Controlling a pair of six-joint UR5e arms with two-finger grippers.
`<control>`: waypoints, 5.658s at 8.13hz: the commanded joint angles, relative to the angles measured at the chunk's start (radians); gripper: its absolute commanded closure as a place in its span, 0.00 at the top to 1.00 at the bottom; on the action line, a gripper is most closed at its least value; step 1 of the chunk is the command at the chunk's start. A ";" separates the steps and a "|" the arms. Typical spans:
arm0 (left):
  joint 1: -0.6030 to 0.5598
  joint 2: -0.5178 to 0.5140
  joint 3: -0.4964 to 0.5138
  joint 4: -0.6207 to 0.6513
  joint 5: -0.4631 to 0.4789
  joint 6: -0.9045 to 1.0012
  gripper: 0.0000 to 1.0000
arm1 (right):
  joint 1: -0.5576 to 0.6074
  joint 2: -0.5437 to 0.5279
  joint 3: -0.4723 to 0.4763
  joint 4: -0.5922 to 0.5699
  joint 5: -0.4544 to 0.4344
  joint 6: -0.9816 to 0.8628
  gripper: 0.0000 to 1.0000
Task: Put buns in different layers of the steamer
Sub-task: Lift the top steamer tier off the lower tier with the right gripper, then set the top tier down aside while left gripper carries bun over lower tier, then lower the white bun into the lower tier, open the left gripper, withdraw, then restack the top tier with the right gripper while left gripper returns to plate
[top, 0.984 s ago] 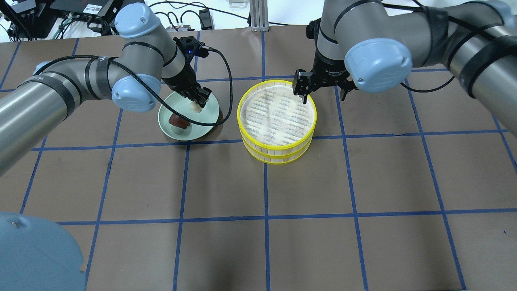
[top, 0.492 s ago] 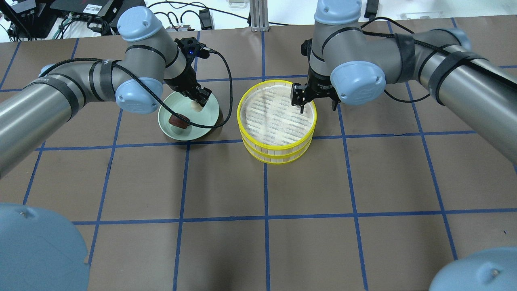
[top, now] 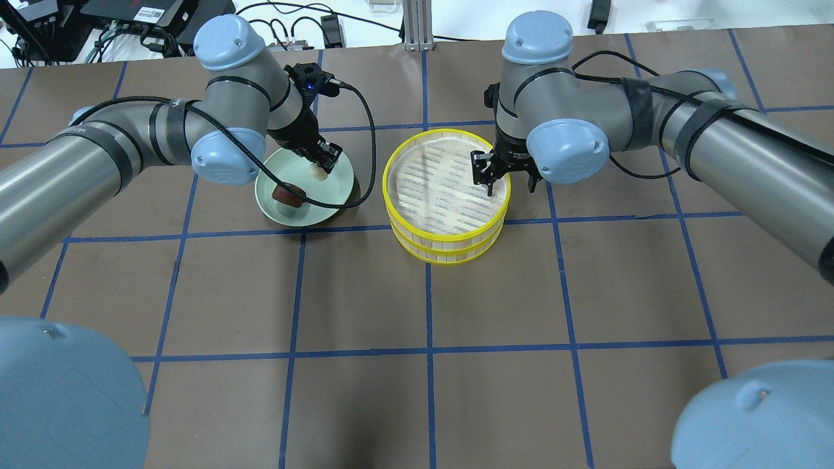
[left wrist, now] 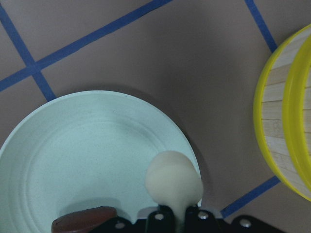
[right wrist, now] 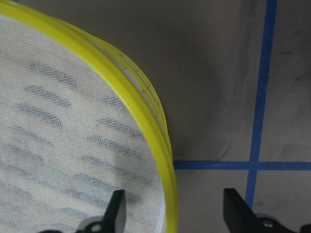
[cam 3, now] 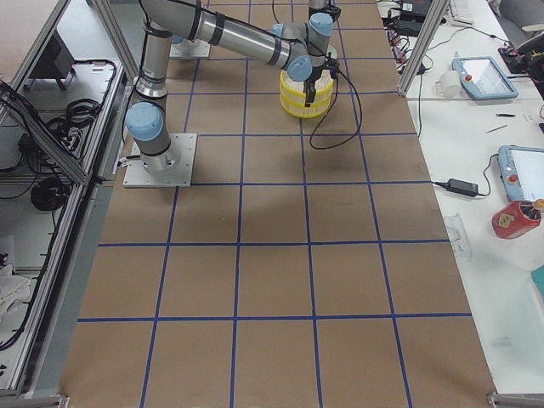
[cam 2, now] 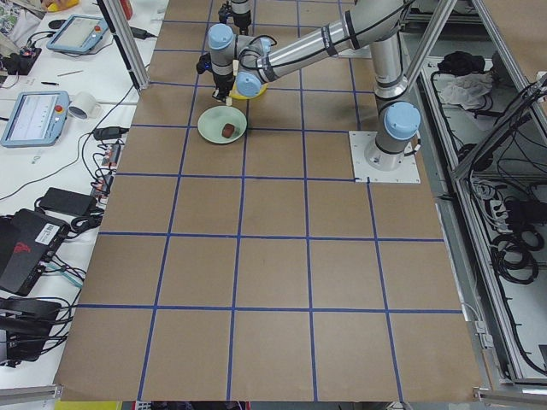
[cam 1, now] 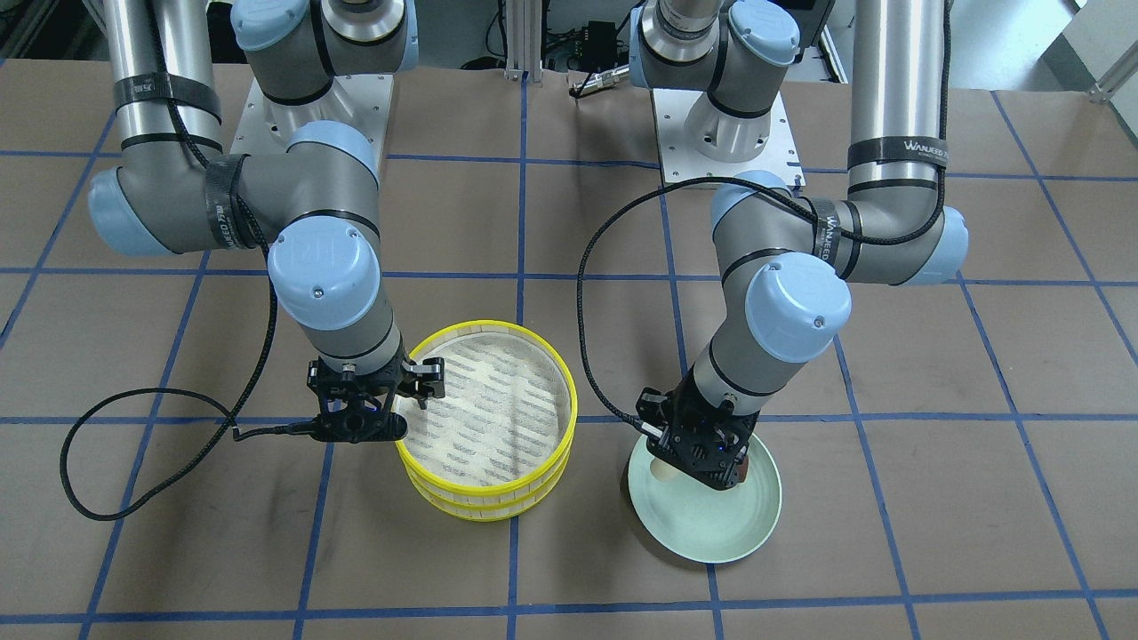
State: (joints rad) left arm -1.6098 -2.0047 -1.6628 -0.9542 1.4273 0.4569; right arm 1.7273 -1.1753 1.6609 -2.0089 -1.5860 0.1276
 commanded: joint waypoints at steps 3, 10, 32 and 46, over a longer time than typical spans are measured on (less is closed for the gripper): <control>0.001 -0.005 0.000 0.003 0.001 0.000 0.06 | 0.000 -0.007 -0.003 -0.002 0.001 0.012 0.06; -0.004 -0.002 0.003 0.009 -0.005 -0.020 0.06 | -0.170 -0.294 -0.035 0.268 -0.005 -0.060 0.03; -0.269 -0.033 0.018 0.127 -0.113 -0.491 1.00 | -0.341 -0.535 -0.132 0.661 -0.032 -0.309 0.00; 0.033 -0.060 -0.041 0.006 0.248 0.249 1.00 | -0.015 -0.047 -0.102 0.193 0.027 -0.023 0.00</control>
State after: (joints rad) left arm -1.5827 -2.0340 -1.7000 -0.9490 1.6641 0.6926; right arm 1.7026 -1.2566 1.5456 -1.8050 -1.5659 0.0968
